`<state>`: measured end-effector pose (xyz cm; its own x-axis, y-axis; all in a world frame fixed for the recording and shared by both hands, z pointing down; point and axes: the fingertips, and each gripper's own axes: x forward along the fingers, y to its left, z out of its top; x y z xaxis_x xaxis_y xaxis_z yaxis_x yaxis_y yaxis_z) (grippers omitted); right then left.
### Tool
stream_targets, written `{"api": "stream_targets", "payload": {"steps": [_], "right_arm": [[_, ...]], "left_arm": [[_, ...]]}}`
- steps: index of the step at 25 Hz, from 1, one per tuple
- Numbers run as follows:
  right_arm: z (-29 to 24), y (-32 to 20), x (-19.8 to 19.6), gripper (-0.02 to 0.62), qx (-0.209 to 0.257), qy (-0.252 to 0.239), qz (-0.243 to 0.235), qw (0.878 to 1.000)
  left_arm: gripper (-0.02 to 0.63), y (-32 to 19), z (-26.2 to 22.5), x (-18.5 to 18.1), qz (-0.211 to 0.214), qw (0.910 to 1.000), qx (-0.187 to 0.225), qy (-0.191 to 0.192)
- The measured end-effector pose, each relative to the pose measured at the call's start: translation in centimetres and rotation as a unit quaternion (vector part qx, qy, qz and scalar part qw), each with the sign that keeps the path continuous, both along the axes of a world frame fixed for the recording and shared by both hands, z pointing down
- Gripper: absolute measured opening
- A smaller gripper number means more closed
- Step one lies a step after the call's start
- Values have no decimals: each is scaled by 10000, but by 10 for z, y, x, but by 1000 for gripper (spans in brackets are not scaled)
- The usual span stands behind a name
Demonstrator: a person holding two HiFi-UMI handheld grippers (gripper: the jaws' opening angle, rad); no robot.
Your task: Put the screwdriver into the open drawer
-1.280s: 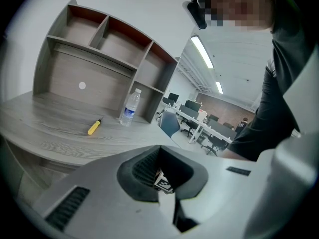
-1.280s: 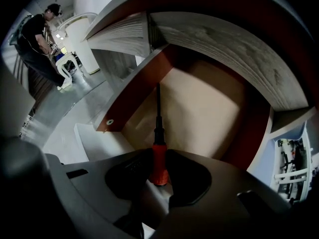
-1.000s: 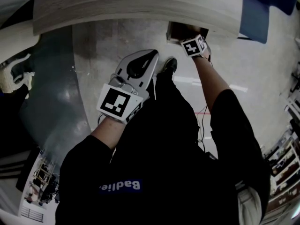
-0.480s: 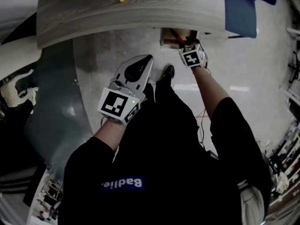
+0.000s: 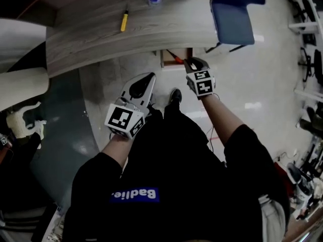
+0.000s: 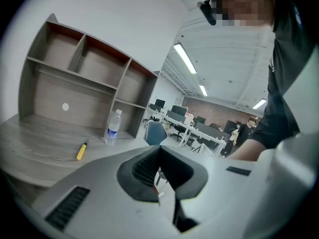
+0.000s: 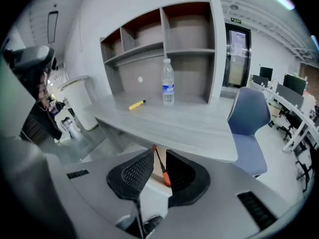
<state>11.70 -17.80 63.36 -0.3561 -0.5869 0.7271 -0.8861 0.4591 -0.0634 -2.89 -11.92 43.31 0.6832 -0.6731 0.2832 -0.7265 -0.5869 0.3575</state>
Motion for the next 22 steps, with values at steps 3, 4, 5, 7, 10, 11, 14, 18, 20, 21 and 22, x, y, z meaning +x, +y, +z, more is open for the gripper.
{"api": "stream_targets", "payload": {"steps": [3, 4, 5, 7, 10, 11, 14, 18, 20, 21, 22], "right_arm": [[-41, 7, 7, 80, 237, -297, 236, 9990], [-55, 10, 9, 73, 319, -377, 284, 9984], [-69, 13, 9, 67, 396, -451, 309, 9977], [-93, 21, 7, 57, 517, -605, 299, 9964], [-124, 34, -1, 46, 667, -831, 202, 9941], [-134, 37, -3, 43, 727, -899, 170, 9931], [-162, 44, -11, 37, 899, -1083, 92, 9900], [-201, 52, -19, 32, 1124, -1285, 38, 9853], [-219, 56, -22, 31, 1231, -1369, 14, 9829], [-227, 59, -24, 31, 1273, -1420, -10, 9816], [-235, 62, -26, 30, 1315, -1478, -34, 9802]], "left_arm": [[2, 2, -21, 5, 78, 9999, 144, 54], [2, 3, -29, 7, 88, 9998, 187, 82], [2, 5, -36, 7, 96, 9996, 224, 112], [2, 9, -49, 9, 124, 9994, 281, 172], [2, 16, -65, 14, 221, 9988, 369, 247], [2, 17, -69, 16, 262, 9985, 405, 271], [2, 21, -80, 19, 364, 9977, 484, 315], [2, 26, -91, 17, 414, 9969, 568, 356], [2, 28, -96, 16, 398, 9967, 592, 389], [2, 29, -98, 16, 391, 9967, 593, 397], [2, 31, -100, 17, 392, 9966, 598, 399]]}}
